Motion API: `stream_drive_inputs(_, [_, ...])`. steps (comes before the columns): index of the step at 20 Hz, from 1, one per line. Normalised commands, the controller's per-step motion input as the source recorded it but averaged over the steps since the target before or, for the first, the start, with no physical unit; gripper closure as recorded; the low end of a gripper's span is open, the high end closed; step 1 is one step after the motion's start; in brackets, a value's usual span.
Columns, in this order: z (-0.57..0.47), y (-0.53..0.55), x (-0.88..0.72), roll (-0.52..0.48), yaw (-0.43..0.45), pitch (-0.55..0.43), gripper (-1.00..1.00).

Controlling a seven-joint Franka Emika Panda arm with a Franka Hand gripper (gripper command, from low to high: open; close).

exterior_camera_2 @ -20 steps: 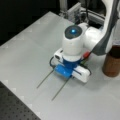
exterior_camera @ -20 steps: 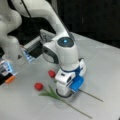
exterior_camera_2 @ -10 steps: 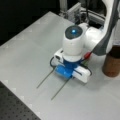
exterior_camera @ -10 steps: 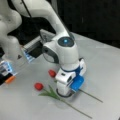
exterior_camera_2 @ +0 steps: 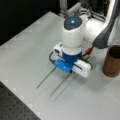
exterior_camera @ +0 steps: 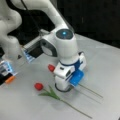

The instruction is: Flower insertion into a vase

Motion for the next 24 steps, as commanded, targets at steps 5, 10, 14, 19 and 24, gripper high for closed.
stream_drive_inputs(5, [0.15,-0.12,-0.16,0.114,-0.046,-0.046,1.00])
stream_drive_inputs(10, [0.27,-0.01,-0.20,0.036,-0.062,-0.018,1.00])
stream_drive_inputs(14, [0.25,0.07,-0.21,-0.046,-0.107,-0.139,1.00])
stream_drive_inputs(19, [0.39,0.16,-0.34,-0.053,-0.014,-0.124,1.00])
stream_drive_inputs(24, [0.21,0.13,-0.30,-0.045,0.022,-0.084,1.00])
